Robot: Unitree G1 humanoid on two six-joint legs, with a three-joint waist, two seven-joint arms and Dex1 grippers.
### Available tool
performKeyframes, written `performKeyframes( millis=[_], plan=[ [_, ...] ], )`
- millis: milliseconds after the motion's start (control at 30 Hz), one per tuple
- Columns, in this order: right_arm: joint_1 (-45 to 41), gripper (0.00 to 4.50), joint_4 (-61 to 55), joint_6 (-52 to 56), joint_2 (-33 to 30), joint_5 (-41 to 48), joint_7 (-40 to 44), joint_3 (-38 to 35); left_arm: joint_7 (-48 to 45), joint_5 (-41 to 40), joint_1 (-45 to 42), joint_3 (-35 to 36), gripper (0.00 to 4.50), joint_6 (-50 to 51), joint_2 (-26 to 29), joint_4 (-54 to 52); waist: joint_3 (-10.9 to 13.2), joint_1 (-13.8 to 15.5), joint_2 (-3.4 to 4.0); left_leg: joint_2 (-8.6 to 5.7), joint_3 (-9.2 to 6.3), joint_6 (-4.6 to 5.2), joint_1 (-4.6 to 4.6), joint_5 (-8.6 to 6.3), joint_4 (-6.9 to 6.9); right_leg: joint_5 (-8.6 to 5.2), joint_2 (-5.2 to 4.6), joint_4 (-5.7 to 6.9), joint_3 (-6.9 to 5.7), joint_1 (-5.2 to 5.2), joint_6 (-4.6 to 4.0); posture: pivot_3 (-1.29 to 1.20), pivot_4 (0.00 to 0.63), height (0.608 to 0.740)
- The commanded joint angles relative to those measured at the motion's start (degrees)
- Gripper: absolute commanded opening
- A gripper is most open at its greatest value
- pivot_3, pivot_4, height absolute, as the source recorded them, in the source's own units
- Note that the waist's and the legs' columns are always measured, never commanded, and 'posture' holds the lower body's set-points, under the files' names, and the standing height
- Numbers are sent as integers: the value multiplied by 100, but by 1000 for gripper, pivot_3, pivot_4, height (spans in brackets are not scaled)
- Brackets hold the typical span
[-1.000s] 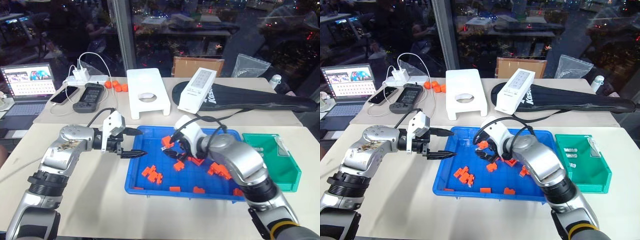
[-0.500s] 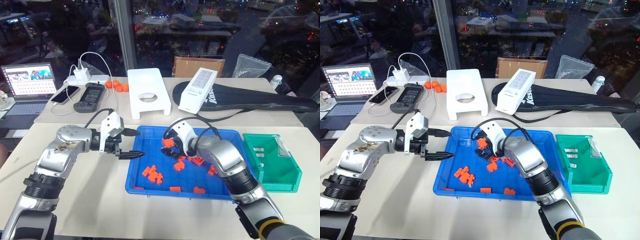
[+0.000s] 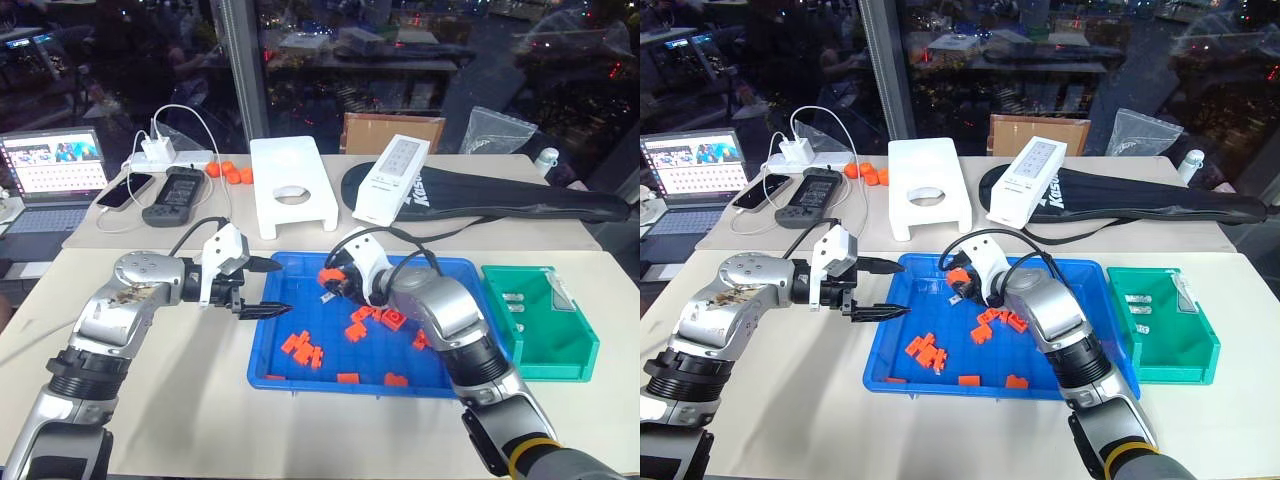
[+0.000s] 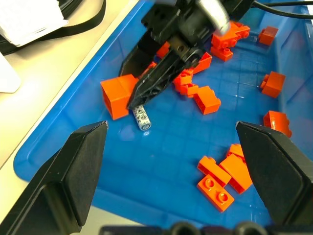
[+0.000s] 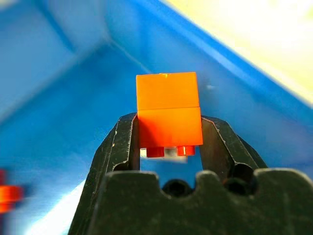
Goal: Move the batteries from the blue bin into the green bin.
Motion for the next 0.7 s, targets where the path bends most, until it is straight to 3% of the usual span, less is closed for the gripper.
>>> performKeyframes(
  millis=[33,267,333,533,700],
  plan=[
    [50,1456,-846,292,-306,290,511,547,-44,-68,-109,90,4500,-71,-3,-16,0,-3,0,0,0,0,0,0,0,0,0,0,0,0,0,0,150,722],
    [252,1456,-1028,803,-390,707,721,433,-74,-78,-125,89,4500,-73,-20,16,0,9,-1,-1,0,0,1,0,3,-3,-2,0,-1,2,1,0,150,722],
    [289,2503,-1039,859,-422,891,864,370,-93,-92,-152,89,4500,-62,-20,13,0,11,0,0,0,0,1,0,5,-6,-2,-1,-1,3,7,0,150,722],
    [200,4424,-870,439,-690,857,918,169,-71,-144,-184,146,4500,21,-25,-6,0,6,-1,0,-1,0,1,0,4,-8,-1,-2,-1,3,10,0,150,722],
    [-37,4471,-106,-549,-915,233,627,107,-62,-164,-157,161,4500,35,-2,-41,0,1,-1,0,-1,0,1,0,3,-10,-1,-2,-1,2,14,0,150,722]
  ],
)
